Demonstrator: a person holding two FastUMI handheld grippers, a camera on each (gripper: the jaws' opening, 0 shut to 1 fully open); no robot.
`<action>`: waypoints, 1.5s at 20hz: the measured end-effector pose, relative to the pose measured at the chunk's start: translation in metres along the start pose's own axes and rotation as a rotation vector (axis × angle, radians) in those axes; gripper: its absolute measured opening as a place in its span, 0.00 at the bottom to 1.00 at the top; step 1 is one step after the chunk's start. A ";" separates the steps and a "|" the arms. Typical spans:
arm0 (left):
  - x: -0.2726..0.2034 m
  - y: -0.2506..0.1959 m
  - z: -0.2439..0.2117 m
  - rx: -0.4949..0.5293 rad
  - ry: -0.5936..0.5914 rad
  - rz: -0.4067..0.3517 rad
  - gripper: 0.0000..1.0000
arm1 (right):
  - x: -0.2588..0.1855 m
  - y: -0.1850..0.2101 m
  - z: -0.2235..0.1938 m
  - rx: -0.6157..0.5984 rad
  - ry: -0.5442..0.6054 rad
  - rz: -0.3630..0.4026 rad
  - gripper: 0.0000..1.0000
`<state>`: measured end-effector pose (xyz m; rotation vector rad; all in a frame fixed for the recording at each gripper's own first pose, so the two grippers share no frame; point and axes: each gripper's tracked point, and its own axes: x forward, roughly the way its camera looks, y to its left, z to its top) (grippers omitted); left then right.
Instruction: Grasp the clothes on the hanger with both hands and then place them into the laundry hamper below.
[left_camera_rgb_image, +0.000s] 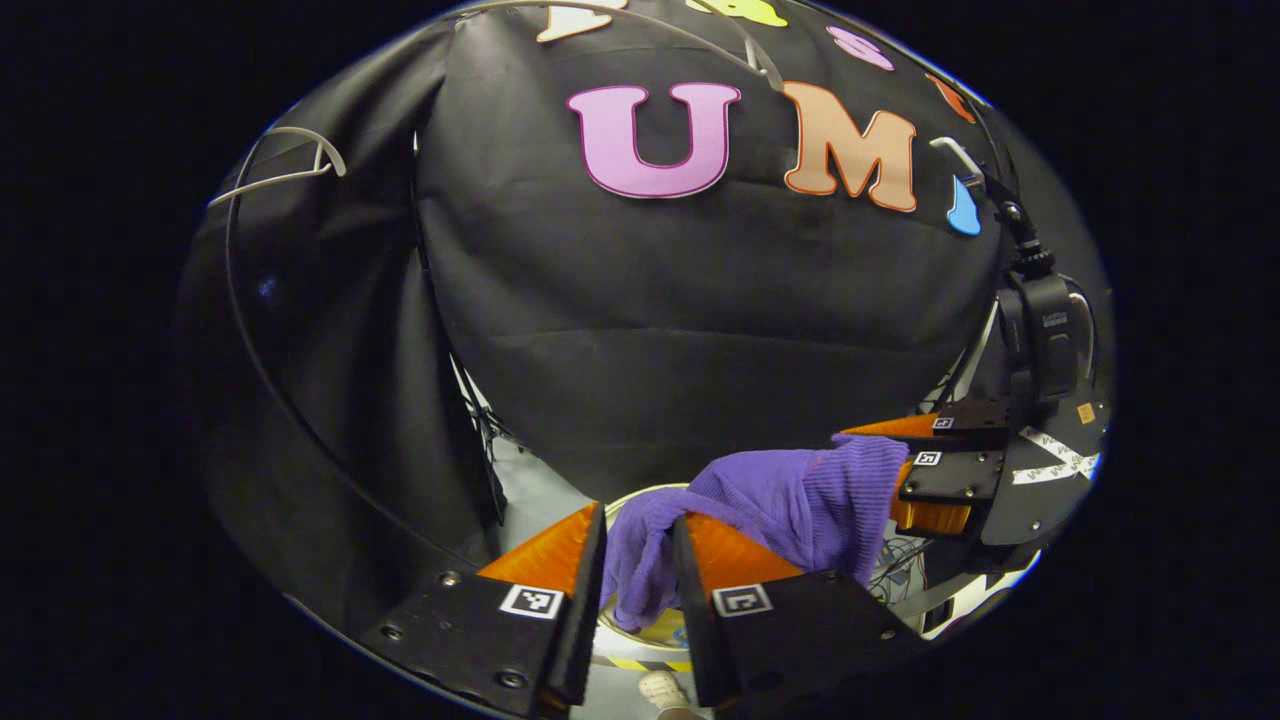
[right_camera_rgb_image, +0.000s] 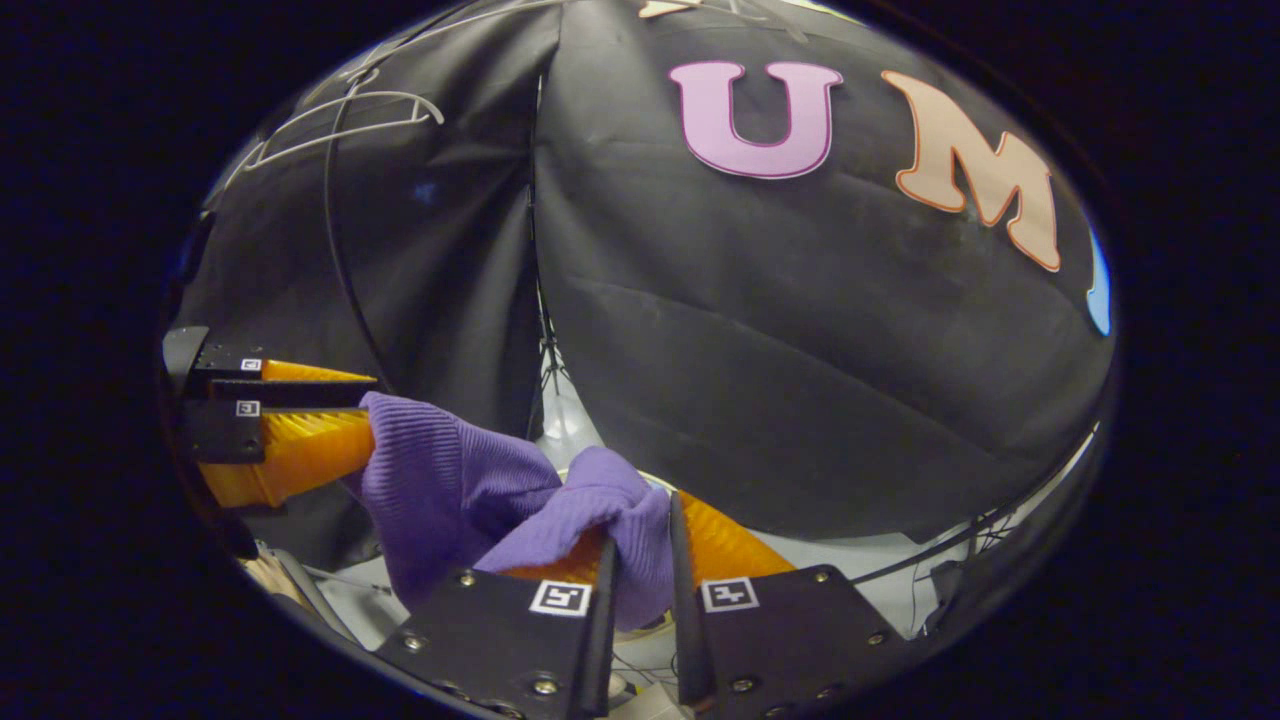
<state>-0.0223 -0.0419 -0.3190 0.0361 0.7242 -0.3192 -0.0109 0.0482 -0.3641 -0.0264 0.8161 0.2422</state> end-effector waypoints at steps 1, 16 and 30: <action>-0.001 -0.002 0.002 -0.001 -0.004 -0.004 0.53 | -0.001 0.001 -0.001 0.005 -0.005 0.002 0.26; -0.020 -0.008 0.071 0.011 -0.160 0.002 0.77 | -0.037 -0.004 0.081 0.047 -0.194 -0.015 0.26; -0.114 -0.081 0.245 0.053 -0.585 -0.069 0.76 | -0.194 -0.072 0.216 0.093 -0.621 -0.192 0.27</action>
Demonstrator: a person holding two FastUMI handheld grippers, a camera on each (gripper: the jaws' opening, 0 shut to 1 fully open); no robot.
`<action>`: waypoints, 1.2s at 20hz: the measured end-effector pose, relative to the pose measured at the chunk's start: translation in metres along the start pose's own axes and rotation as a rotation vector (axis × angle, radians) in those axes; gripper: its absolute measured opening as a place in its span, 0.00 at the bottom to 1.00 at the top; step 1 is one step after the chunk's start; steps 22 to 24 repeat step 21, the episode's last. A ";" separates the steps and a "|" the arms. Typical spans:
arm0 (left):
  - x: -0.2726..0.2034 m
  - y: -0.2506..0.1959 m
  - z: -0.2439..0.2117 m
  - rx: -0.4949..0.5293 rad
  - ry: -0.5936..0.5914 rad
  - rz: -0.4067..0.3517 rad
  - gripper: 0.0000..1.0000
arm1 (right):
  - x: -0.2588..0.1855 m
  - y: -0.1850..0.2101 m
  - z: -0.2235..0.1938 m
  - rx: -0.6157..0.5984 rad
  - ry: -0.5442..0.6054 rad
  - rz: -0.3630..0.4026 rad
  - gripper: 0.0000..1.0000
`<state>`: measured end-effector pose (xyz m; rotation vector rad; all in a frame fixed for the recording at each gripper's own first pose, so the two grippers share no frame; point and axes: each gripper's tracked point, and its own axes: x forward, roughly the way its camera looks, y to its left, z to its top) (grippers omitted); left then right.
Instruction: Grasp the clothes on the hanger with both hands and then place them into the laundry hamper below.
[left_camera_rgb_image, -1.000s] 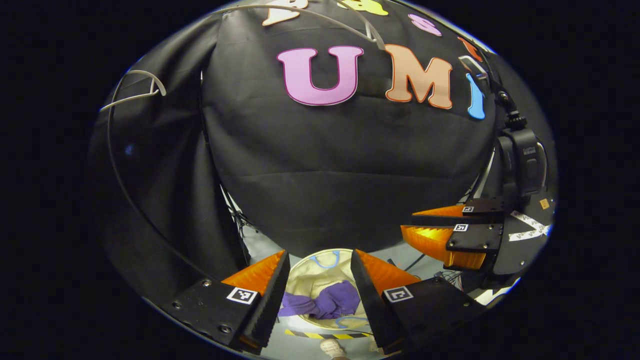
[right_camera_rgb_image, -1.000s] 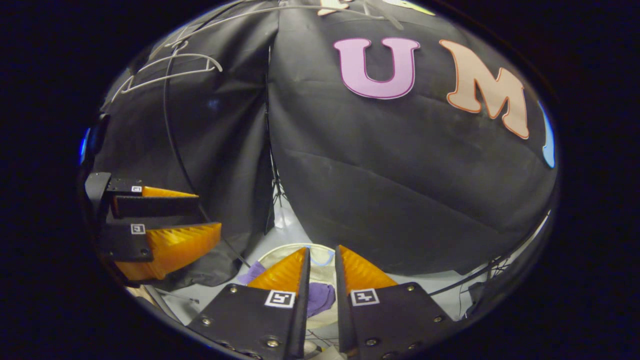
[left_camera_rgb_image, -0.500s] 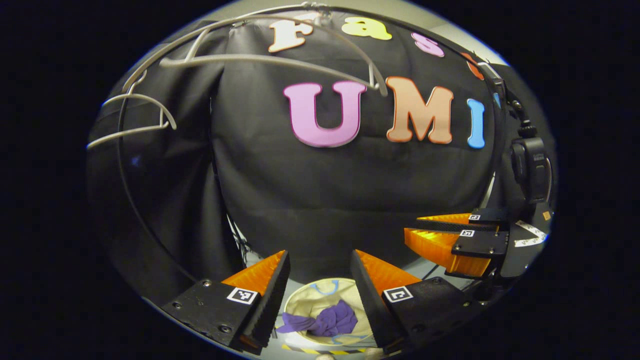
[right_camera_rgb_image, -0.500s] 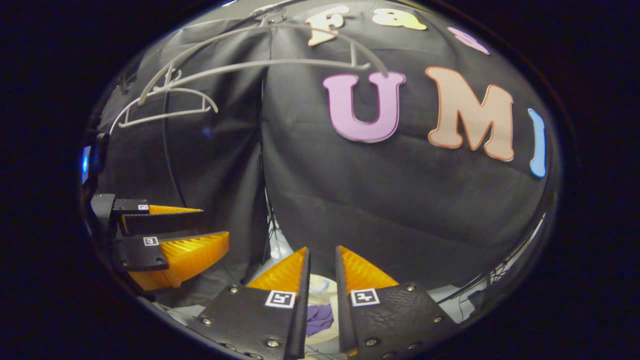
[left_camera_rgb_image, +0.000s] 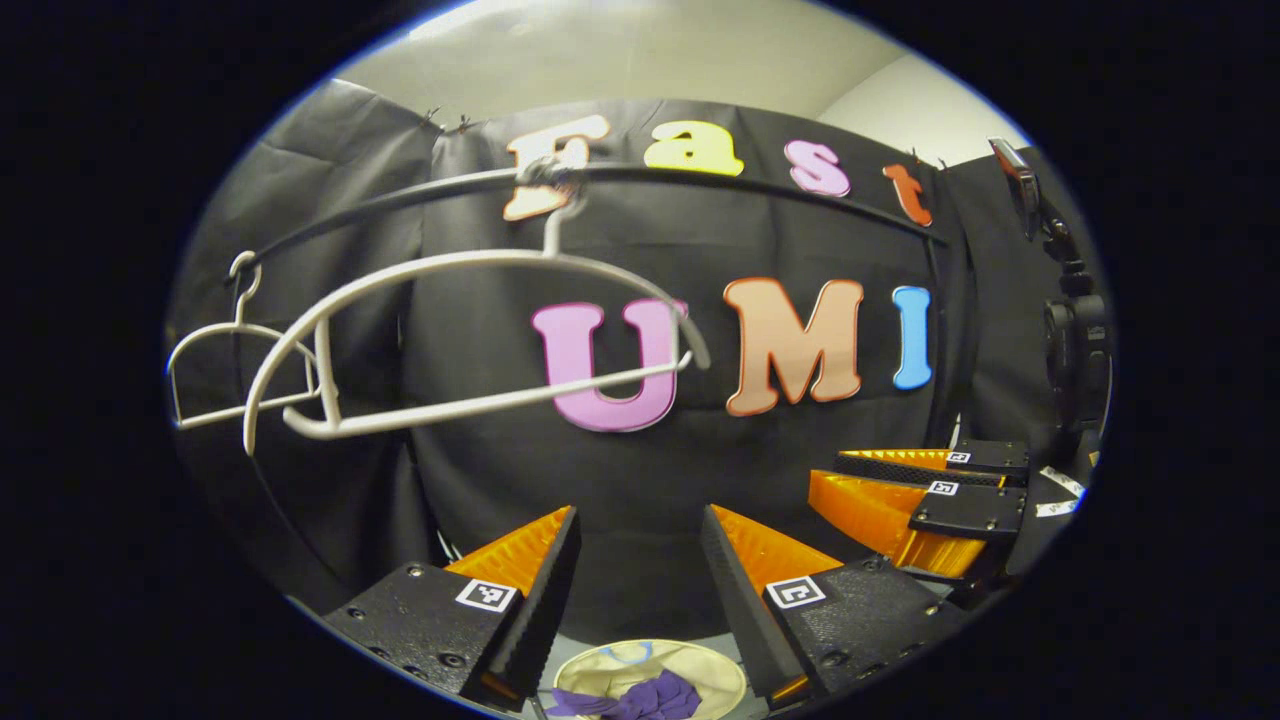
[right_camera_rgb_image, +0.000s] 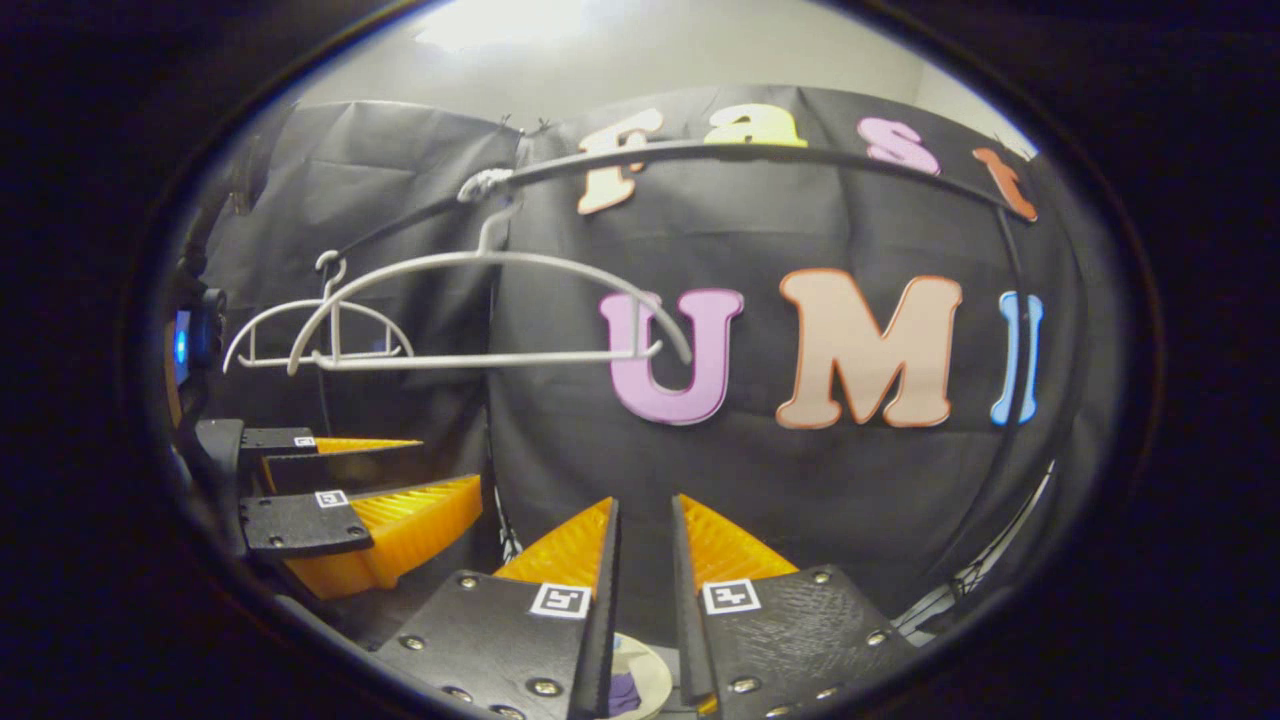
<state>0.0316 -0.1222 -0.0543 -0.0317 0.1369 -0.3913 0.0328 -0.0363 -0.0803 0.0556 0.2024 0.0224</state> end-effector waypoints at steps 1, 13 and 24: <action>0.001 -0.009 0.010 -0.004 -0.017 -0.011 0.75 | -0.004 -0.006 0.010 -0.003 -0.022 -0.012 0.33; -0.009 -0.123 0.074 -0.026 -0.116 -0.085 0.93 | -0.081 -0.139 0.077 -0.015 -0.165 -0.185 0.74; 0.011 -0.224 0.077 -0.025 -0.147 -0.145 0.93 | -0.127 -0.244 0.067 -0.030 -0.163 -0.275 0.78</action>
